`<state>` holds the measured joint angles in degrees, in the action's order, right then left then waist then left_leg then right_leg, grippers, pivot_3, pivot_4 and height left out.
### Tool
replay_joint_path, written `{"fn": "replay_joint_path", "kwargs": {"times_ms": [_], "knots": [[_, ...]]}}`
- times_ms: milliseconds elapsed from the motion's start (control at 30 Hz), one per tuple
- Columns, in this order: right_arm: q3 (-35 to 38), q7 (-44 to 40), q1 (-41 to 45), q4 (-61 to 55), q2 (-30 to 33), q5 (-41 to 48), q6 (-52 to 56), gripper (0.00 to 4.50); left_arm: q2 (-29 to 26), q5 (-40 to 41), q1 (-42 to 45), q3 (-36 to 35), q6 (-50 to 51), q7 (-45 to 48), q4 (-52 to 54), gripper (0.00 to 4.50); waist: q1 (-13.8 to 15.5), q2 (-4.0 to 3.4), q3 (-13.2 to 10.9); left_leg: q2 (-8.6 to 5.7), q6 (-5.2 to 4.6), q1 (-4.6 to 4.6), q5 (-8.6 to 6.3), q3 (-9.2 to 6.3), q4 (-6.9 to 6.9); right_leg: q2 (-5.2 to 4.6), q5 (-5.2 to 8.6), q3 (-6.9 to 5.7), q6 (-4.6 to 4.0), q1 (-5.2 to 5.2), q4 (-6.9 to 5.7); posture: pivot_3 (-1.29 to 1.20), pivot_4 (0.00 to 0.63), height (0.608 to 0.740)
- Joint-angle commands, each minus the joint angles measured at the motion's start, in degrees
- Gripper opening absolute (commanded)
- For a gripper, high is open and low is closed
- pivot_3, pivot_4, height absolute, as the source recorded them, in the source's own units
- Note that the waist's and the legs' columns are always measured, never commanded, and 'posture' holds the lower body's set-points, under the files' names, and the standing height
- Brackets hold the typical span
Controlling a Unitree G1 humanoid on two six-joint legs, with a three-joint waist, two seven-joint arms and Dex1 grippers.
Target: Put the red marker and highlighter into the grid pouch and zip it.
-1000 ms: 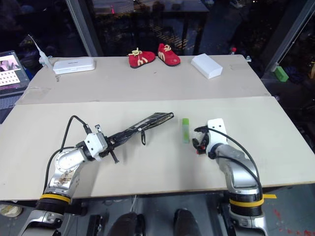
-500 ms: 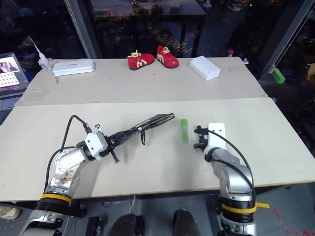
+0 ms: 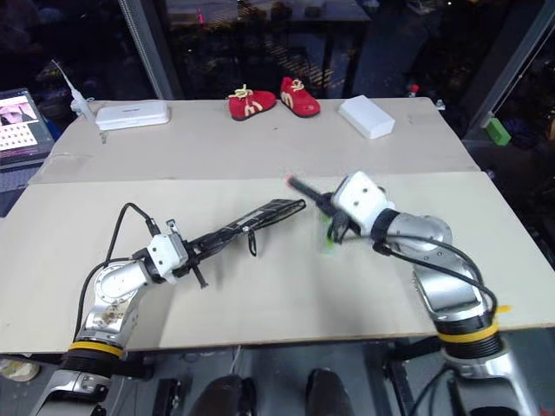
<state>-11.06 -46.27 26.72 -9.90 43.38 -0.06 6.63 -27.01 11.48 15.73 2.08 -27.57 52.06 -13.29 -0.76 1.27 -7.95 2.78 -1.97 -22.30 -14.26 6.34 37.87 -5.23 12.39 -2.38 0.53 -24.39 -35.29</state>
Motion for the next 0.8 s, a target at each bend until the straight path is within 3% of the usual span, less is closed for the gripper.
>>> {"fn": "replay_joint_path", "kwargs": {"times_ms": [33,800], "knots": [[-0.73,-2.43,3.49,5.32,1.90,-3.61,-12.71,0.53,-0.33,1.27,-0.16,-0.57,-0.46,0.08,2.27,0.00,-0.01,0.01,0.00,0.00,-0.01,-0.01,0.00,0.00,0.00,0.00,-0.02,0.02,0.02,0.02,0.10,0.00,0.150,0.740],[-3.91,-0.75,13.18,22.64,-2.54,-14.63,-29.12,0.53,0.17,1.00,0.54,-0.05,-0.83,0.52,2.57,0.00,-0.10,0.00,-0.01,0.07,0.01,0.04,0.01,0.18,0.04,0.05,-0.15,0.05,-0.05,0.03,0.08,0.00,0.150,0.740]]}}
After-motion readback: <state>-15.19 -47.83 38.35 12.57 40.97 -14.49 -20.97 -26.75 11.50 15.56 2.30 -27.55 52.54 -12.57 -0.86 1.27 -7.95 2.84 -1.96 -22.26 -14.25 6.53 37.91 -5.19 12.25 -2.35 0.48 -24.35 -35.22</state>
